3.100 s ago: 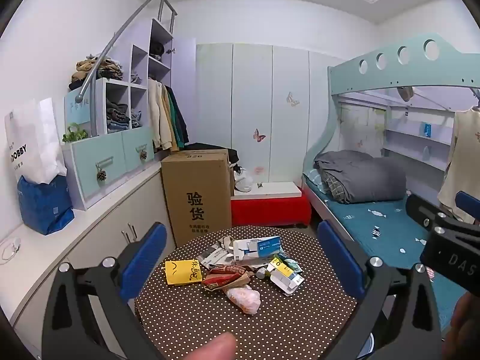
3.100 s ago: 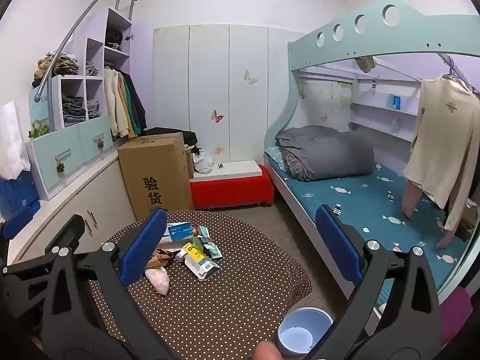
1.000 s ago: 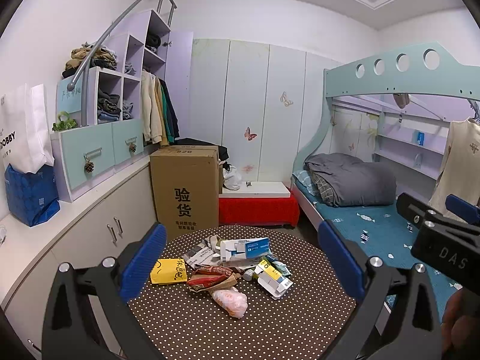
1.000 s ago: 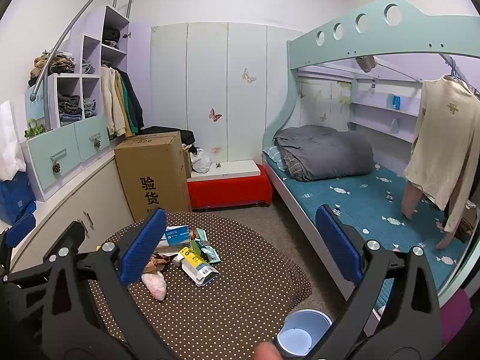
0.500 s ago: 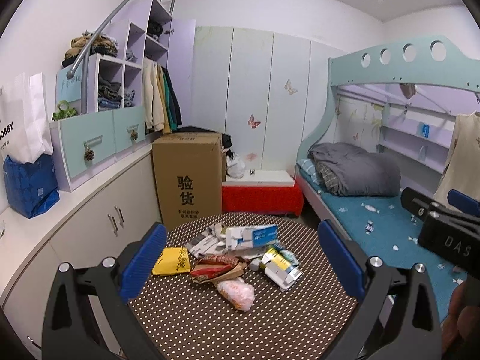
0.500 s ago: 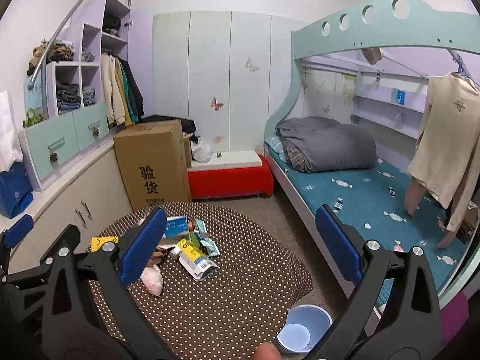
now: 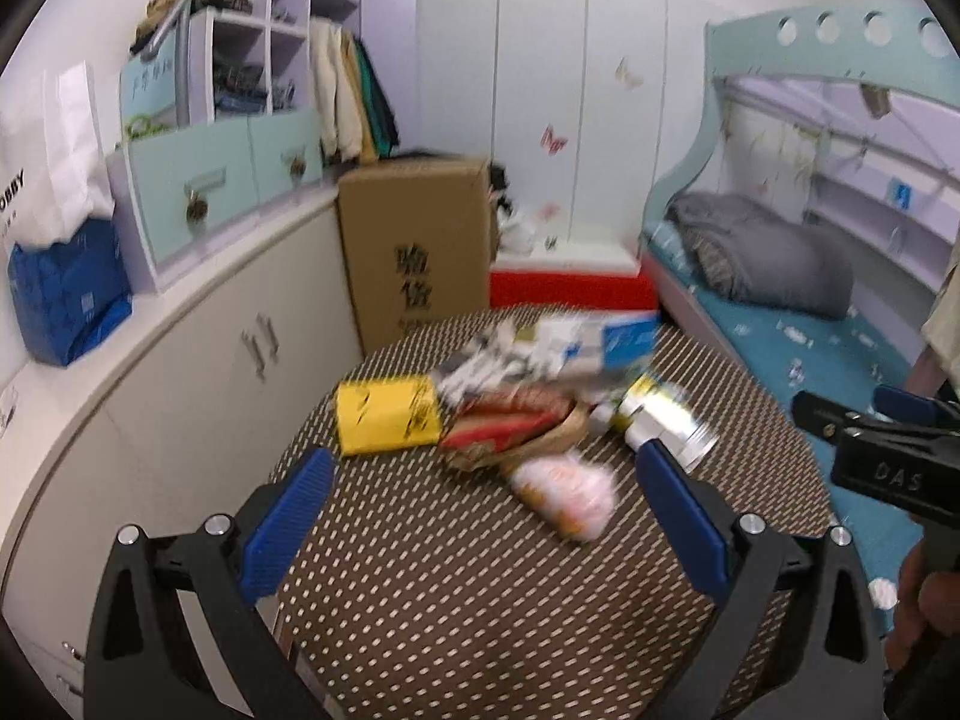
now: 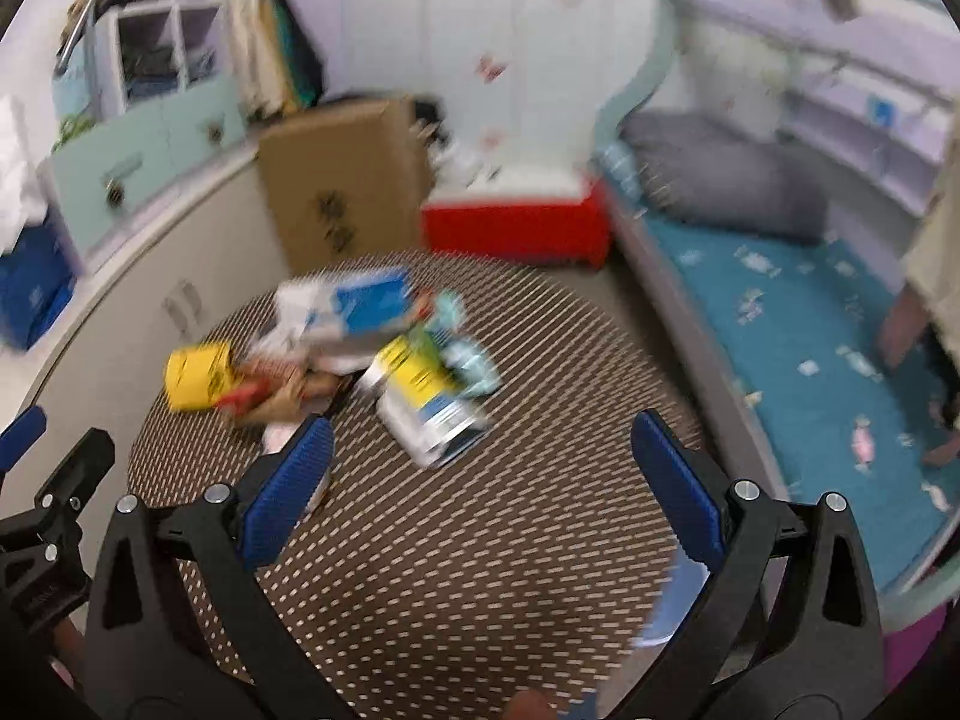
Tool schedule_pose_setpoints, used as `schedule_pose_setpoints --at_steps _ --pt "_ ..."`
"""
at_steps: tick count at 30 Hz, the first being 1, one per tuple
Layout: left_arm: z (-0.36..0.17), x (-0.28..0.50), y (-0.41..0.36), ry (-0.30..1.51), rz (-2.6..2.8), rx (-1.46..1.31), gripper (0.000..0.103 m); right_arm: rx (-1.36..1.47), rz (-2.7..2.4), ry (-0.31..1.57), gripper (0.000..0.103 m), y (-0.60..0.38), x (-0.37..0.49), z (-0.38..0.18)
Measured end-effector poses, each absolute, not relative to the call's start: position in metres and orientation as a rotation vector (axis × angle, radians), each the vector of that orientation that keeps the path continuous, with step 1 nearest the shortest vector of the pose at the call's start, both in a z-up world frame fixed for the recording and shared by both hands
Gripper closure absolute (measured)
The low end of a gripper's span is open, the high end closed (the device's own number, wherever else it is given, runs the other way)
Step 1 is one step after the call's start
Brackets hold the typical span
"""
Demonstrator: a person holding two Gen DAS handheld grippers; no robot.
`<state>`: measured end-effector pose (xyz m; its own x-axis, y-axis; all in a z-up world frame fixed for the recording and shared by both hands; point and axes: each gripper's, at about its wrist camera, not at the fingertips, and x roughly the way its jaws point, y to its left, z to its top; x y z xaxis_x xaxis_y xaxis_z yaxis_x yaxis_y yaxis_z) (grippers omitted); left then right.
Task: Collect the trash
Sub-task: 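Grasp the white plastic bag with the right tool while the left tool grasps the snack wrapper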
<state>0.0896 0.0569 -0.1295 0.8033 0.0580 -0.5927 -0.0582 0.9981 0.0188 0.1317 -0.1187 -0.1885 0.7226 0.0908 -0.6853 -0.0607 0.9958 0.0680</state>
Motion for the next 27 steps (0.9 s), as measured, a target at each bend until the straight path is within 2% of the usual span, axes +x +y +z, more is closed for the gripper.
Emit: schedule_pose_setpoints --at_steps 11,13,16,18,21,27 --pt "-0.184 0.113 0.113 0.751 0.159 -0.021 0.004 -0.019 0.361 0.926 0.009 -0.032 0.190 -0.259" --pt "-0.187 0.118 0.117 0.757 0.158 -0.023 0.004 -0.024 0.387 0.946 0.015 -0.024 0.199 -0.269" --pt "-0.191 0.127 0.118 0.762 0.145 -0.016 0.004 -0.032 0.406 0.988 0.033 -0.018 0.212 -0.284" --pt "-0.192 0.134 0.117 0.760 0.126 -0.003 0.004 0.014 0.457 1.029 0.061 -0.019 0.216 -0.292" --pt "-0.194 0.149 0.110 0.754 0.060 0.030 0.004 0.007 0.447 1.026 0.066 -0.025 0.210 -0.290" --pt "-0.213 0.188 0.072 0.732 -0.093 0.271 0.004 0.032 0.419 1.040 0.067 -0.047 0.199 -0.288"
